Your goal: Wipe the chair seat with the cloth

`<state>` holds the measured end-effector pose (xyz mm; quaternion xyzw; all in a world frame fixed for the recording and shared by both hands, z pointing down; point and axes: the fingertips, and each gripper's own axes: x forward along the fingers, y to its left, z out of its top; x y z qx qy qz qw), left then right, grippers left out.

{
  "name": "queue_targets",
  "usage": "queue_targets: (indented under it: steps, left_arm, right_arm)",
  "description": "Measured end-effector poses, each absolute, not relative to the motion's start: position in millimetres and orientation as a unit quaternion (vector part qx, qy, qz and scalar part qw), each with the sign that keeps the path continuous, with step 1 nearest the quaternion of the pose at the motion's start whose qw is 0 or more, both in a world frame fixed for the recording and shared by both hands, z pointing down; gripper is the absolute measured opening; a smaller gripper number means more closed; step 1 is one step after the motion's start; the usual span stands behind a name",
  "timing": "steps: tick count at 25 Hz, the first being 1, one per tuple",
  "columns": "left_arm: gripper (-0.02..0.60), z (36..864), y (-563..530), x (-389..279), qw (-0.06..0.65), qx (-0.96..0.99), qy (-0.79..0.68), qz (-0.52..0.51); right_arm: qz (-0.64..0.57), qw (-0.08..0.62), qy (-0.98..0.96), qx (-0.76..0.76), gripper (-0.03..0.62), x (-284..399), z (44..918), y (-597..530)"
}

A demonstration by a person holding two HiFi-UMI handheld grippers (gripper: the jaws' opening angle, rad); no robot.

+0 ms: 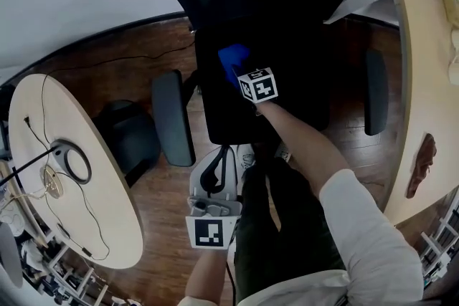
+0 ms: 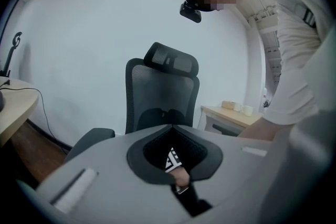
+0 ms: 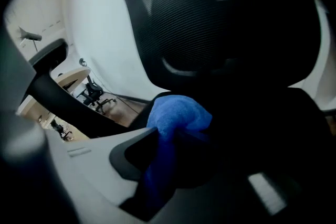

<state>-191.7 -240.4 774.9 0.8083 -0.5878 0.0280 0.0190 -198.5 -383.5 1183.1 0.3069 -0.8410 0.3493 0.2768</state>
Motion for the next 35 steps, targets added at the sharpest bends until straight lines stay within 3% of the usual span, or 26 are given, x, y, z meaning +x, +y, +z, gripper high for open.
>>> queue_targets:
  steps: [7, 11, 16, 22, 26, 31, 35]
  left_arm:
    - [0.026, 765, -265, -143, 0.017, 0.834, -0.551, 0.026]
    - [0.026, 782, -272, -120, 0.083, 0.822, -0.563, -0.015]
    - [0.026, 788, -266, -112, 0.085, 0.823, -0.561, -0.022]
    - [0.026, 761, -249, -137, 0.003, 0.832, -0.555, 0.014]
    - [0.026, 758, -237, -159, 0.011, 0.818, -0.575, 0.009]
    - [0.026, 779, -221, -180, 0.018, 0.809, -0.588, 0.01]
    - [0.026, 792, -213, -186, 0.023, 0.811, -0.585, 0.022]
  right_arm:
    - [0.339, 0.318, -0.773, 0.433, 0.091, 35, 1190, -429]
    - [0.342, 0.319, -0.751, 0.465, 0.091, 90, 1191, -428]
    - [0.326, 0.267, -0.797, 0.434, 0.091, 41, 1162, -421]
    - [0.351, 0.198, -0.862, 0.306, 0.091, -151, 1100, -340]
    - [0.405, 0.232, -0.844, 0.264, 0.091, -251, 1139, -280]
    - [0.401, 0.258, -0.834, 0.279, 0.091, -272, 1182, -274]
    - [0.381, 0.266, -0.835, 0.294, 0.091, -241, 1184, -283]
